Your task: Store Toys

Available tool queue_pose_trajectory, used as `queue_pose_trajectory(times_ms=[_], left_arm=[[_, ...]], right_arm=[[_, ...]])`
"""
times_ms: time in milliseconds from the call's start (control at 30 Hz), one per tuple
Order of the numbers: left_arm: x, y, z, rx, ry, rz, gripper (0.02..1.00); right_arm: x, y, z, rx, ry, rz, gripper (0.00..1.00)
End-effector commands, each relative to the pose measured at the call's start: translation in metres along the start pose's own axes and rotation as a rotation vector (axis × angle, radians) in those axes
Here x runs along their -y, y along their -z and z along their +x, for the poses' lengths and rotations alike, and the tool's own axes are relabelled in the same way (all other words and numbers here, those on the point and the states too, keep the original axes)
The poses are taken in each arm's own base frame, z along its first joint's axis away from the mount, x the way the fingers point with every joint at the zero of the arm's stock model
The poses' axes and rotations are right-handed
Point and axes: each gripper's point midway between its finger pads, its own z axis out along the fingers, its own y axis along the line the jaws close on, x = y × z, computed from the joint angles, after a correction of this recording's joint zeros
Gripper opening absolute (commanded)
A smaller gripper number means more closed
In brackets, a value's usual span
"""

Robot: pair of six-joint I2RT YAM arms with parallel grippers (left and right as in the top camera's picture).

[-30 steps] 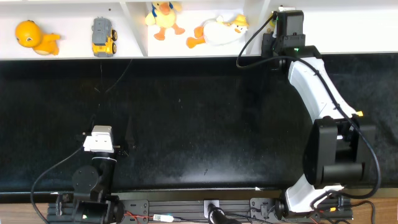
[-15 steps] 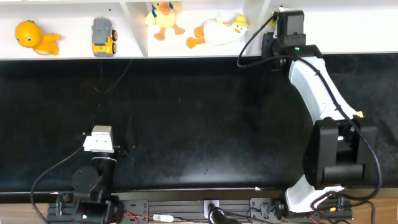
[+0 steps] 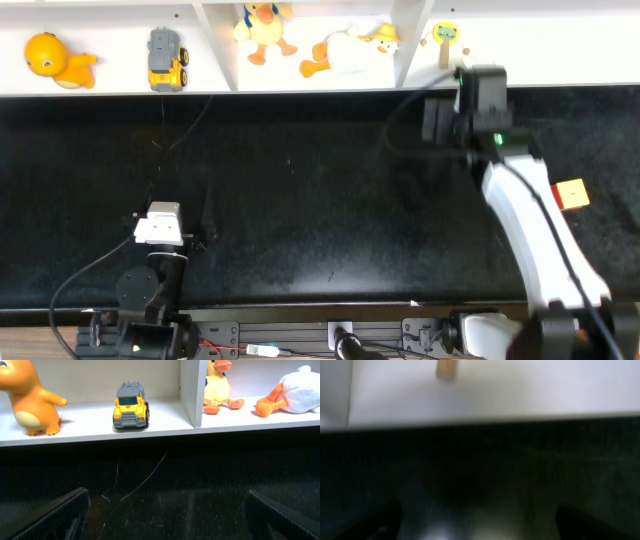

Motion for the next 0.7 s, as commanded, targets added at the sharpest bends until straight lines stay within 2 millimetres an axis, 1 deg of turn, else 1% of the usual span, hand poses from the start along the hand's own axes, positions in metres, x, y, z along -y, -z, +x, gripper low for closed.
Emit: queue_pose_trajectory(times_ms=[33, 200, 267, 333, 433, 700], left_arm=[[0.002, 0.001, -0.001, 0.01, -0.011, 0.01, 0.996], [0.002, 0.001, -0.001, 0.01, -0.011, 0.01, 0.998], [0.002, 0.001, -0.001, 0.01, -0.011, 0.01, 0.996], [0.002, 0.001, -0.001, 0.01, -0.011, 0.01, 0.998], [0.002, 0.001, -0.001, 0.01, -0.011, 0.01, 0.998], [0.002, 0.001, -0.001, 0.01, -0.011, 0.01, 0.998]], right_arm=[[0.01, 0.029, 0.021, 0.045, -0.007, 0.016, 0.996], [0.014, 0.059, 0.055, -0.026, 0.006, -0.004, 0.998], [0.016, 0.068, 0.063, -0.042, 0.009, -0.004, 0.998], [0.017, 0.074, 0.066, -0.044, 0.009, -0.004, 0.998], [0.018, 0.08, 0.065, -0.024, 0.006, -0.005, 0.996], [0.018, 0.078, 0.066, -0.032, 0.007, -0.004, 0.998]])
